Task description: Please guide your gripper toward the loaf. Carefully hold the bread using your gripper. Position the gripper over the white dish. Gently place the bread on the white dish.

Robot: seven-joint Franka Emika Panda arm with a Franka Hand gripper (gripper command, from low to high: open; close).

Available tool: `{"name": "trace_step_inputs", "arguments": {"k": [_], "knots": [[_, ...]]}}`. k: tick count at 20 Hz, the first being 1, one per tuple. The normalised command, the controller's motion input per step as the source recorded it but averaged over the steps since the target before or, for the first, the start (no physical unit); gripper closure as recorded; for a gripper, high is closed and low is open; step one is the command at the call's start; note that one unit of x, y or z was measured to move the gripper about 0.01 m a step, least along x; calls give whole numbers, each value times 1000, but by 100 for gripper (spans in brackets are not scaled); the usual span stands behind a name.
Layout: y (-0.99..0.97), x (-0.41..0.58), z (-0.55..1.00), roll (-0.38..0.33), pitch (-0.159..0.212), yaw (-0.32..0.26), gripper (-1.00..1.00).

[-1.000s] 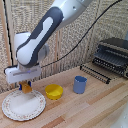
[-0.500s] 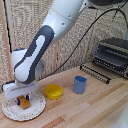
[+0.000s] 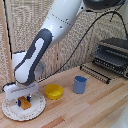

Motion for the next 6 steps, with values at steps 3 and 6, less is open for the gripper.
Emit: {"name": "trace_step_inputs", "arguments": {"k": [3, 6], "knots": [[-10, 130, 730, 6, 90, -18, -100], [10, 202, 652, 7, 157, 12, -100]]}}
